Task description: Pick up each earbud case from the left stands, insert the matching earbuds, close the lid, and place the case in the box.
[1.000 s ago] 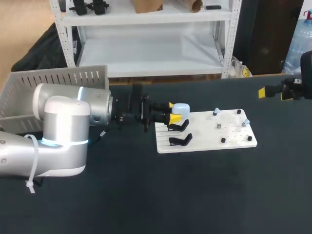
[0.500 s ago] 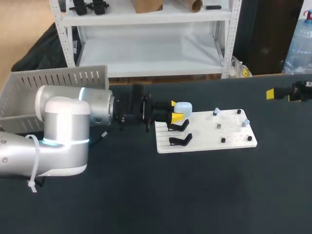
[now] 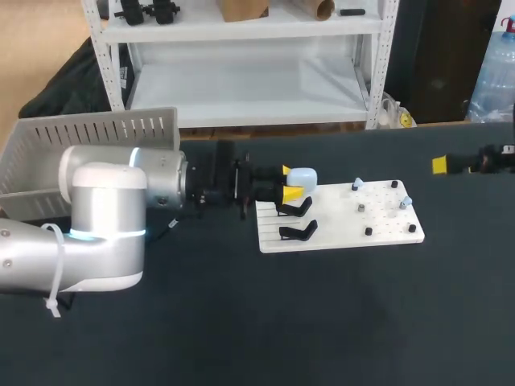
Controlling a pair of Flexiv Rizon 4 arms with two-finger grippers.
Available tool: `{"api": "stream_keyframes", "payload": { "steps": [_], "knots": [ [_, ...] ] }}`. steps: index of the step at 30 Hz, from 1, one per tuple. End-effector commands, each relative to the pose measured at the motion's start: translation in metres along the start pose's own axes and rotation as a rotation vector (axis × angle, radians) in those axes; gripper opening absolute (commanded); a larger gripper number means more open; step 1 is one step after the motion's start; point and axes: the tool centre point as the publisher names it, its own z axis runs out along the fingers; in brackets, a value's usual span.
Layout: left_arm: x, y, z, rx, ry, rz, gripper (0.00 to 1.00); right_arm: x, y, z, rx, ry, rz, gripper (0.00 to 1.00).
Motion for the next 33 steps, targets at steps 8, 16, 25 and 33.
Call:
{"api": "stream_keyframes", "payload": {
  "steps": [8,16,25,33],
  "knots": [
    [0.004,-0.002,0.005,0.024,-0.014,-0.025,0.00,0.016,0.045,-0.006,-0.005,0.071,-0.085,1.00],
    [0.008,-0.002,0.003,0.026,-0.024,-0.047,0.00,0.027,0.076,0.007,-0.029,0.131,-0.142,1.00],
    [0.009,-0.003,0.003,0.031,-0.022,-0.049,0.00,0.029,0.105,0.023,-0.034,0.163,-0.174,1.00],
    [0.012,-0.003,0.003,0.049,-0.020,-0.068,0.00,0.039,0.126,0.043,-0.023,0.216,-0.196,1.00]
  ]
}}
